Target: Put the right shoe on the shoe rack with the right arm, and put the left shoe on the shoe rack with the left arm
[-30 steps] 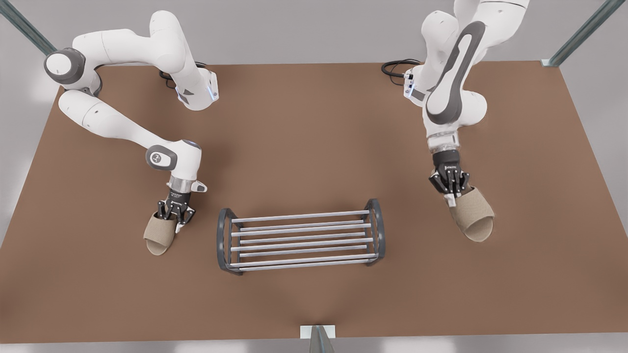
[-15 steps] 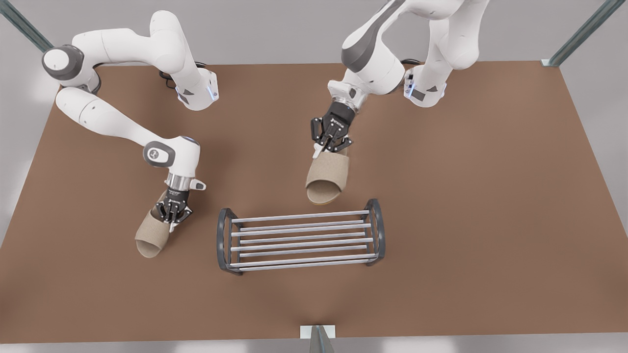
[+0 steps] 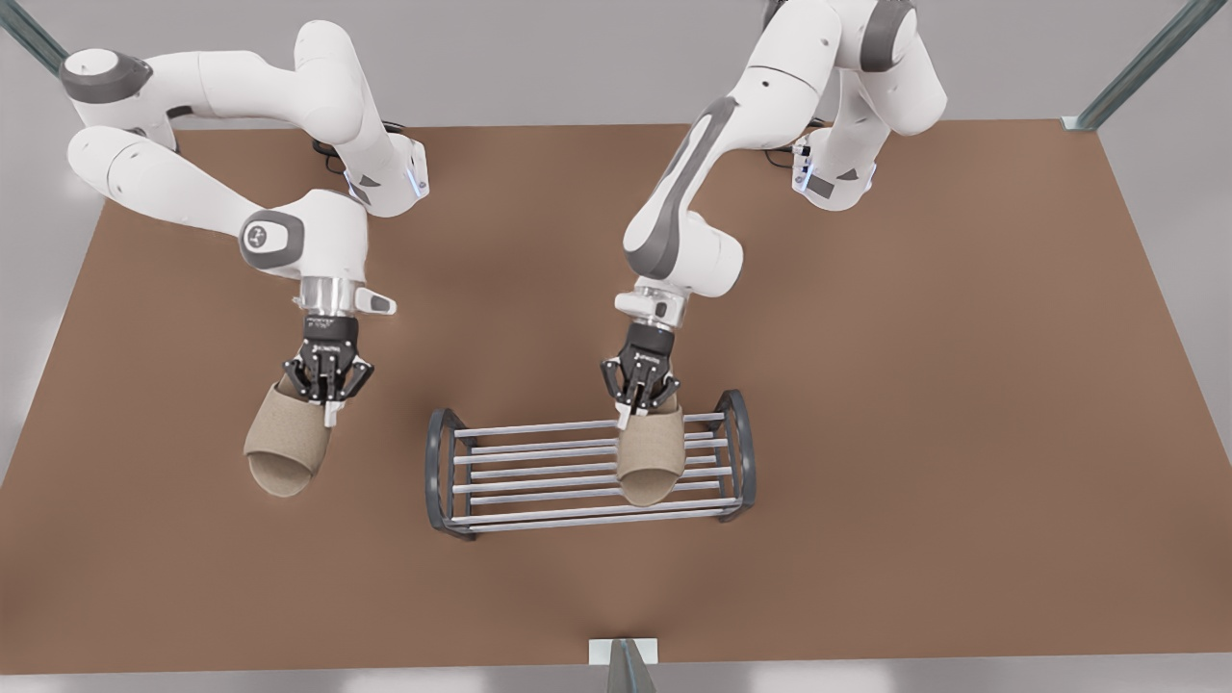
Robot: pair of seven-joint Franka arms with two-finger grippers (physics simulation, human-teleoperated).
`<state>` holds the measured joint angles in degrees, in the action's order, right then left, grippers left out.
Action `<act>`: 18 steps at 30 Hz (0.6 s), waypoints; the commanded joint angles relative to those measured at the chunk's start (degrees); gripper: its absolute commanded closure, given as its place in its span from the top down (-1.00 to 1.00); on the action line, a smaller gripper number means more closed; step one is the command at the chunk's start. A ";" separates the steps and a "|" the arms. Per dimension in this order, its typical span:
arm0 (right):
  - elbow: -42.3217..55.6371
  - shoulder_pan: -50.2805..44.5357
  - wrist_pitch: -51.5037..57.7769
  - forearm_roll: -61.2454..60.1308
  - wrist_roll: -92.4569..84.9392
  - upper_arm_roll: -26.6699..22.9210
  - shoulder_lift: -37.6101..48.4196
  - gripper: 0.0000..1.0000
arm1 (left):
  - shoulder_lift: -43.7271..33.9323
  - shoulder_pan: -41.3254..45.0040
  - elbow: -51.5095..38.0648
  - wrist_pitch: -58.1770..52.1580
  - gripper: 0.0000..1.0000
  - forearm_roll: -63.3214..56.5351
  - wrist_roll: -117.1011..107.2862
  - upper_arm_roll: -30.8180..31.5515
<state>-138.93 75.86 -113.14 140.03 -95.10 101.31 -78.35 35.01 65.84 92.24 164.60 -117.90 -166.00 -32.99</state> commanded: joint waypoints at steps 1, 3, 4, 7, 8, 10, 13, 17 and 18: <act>0.59 -1.77 -2.35 -15.22 -15.73 3.81 0.56 -0.57 | 1.38 -0.80 -0.92 0.02 -0.57 0.48 -39.13 0.11; 4.46 -7.56 -2.35 -22.07 -15.38 7.85 0.91 -0.57 | 2.44 -1.51 -1.10 0.02 -0.57 0.57 -39.13 0.38; 6.83 -10.64 -2.26 -25.67 -12.40 8.56 2.14 -0.57 | 2.70 -1.77 -1.10 0.02 -0.57 0.57 -39.13 0.91; 14.48 -22.77 -2.26 -29.64 -6.42 9.70 2.94 -0.57 | 3.67 -1.68 -1.19 -0.07 -0.57 0.48 -39.22 1.17; 17.81 -26.81 -2.17 -30.16 -5.36 9.70 3.03 -0.57 | 4.02 -1.68 -1.19 -0.07 -0.57 0.48 -39.13 1.17; 26.86 -36.65 -2.09 -29.81 -3.78 6.98 2.94 -0.57 | 4.55 -1.68 -1.19 -0.07 -0.57 0.39 -39.13 1.17; 38.29 -49.48 -2.35 -24.02 -1.32 0.21 2.32 -0.57 | 4.55 -1.68 -1.10 0.02 0.62 0.13 -39.05 1.08; 39.79 -52.13 -2.52 -16.19 2.37 -5.06 1.18 -0.57 | 4.55 -1.51 -0.75 0.10 1.00 0.22 -39.05 1.17; 39.44 -51.52 -3.58 -15.40 3.51 -5.86 1.18 -0.57 | 4.55 -1.42 -0.57 0.10 1.00 0.22 -39.05 1.17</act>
<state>-99.52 24.36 -115.55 120.91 -97.12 96.26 -77.17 39.60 64.38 91.58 164.74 -117.88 -166.01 -31.83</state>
